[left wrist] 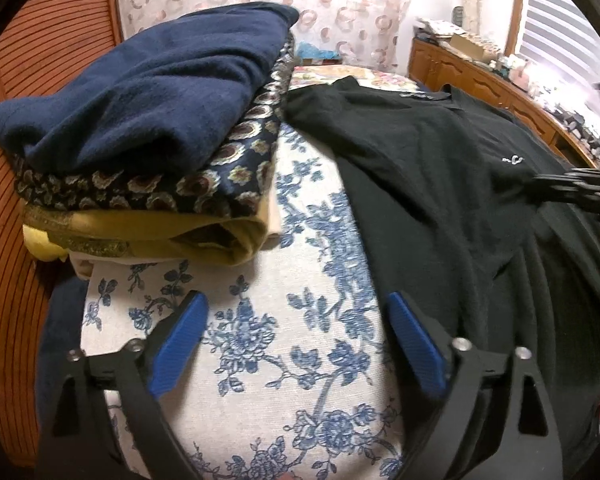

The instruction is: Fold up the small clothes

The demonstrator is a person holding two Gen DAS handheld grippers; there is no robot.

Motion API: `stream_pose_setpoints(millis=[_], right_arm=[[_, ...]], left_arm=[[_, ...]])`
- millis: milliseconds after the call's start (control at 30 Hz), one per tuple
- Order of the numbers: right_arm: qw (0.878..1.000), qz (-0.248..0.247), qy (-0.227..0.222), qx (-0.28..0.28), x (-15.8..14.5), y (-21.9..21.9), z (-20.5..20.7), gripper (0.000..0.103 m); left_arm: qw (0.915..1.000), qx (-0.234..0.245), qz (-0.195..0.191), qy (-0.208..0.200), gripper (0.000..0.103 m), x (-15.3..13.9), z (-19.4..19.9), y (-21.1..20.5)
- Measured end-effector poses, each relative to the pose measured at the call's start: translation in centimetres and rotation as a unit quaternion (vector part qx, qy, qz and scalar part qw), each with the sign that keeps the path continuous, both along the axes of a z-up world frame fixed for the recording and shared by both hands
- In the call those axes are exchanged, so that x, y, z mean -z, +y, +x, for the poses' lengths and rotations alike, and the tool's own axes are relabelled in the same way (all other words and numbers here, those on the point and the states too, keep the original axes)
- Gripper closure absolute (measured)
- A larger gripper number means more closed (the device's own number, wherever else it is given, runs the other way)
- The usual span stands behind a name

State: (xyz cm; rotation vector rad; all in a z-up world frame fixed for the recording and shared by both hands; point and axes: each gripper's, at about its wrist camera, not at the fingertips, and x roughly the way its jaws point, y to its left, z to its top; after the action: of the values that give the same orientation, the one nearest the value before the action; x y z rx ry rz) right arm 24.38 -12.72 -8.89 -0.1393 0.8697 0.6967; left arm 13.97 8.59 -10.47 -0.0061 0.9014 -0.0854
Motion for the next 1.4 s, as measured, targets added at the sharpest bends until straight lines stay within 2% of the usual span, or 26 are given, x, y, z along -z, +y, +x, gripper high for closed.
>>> stream_pose_setpoints(millis=[133,500,600,667,733,933,1200,1300,1333,1400], right_arm=[[1.0,0.009,-0.023,-0.003,-1.3,-1.0,-2.5,0.1],[1.0,-0.008,0.004,0.012,0.8,-2.9,-4.7,0.1],[1.0,0.005,-0.012,0.026,0.0,-4.7,-5.6,0.1],[0.999,0.009,-0.029,0.038,-0.7,-6.1,-6.2,0.097],[0.997,0.012,-0.046,0.053,-1.4,-7.8,-6.8,0.095],[0.99,0.003,-0.09,0.112,-2.9,-13.0,-7.6,0.09],[0.967,-0.035,-0.163,0.19,-3.3,-19.5,-7.7,0.089],[0.964,-0.039,-0.155,0.212,-3.0,-21.7,-6.9,0.086],[0.964,-0.041,-0.151,0.216,-2.9,-22.1,-6.7,0.078],[0.964,-0.045,-0.136,0.224,-2.5,-23.5,-6.3,0.072]], left_arm=[[1.0,-0.006,0.0,0.003,0.003,0.1,0.0,0.1],[1.0,-0.002,-0.001,0.003,0.003,-0.1,-0.2,0.4],[0.9998,-0.007,0.009,-0.015,0.003,-0.8,-0.9,0.0],[0.9995,-0.005,0.003,-0.031,0.003,-1.7,-1.5,-0.6],[0.9989,0.005,-0.012,-0.045,0.003,-2.7,-1.9,-1.5],[0.9963,0.047,-0.021,-0.068,0.003,-4.8,-2.1,-5.7],[0.9939,0.075,-0.012,-0.08,0.003,-5.6,-0.6,-10.2],[0.9927,0.093,-0.009,-0.076,0.003,-5.5,0.2,-12.2],[0.9924,0.098,-0.009,-0.075,0.003,-5.5,0.5,-13.0],[0.9916,0.109,-0.009,-0.07,0.003,-5.3,1.1,-14.2]])
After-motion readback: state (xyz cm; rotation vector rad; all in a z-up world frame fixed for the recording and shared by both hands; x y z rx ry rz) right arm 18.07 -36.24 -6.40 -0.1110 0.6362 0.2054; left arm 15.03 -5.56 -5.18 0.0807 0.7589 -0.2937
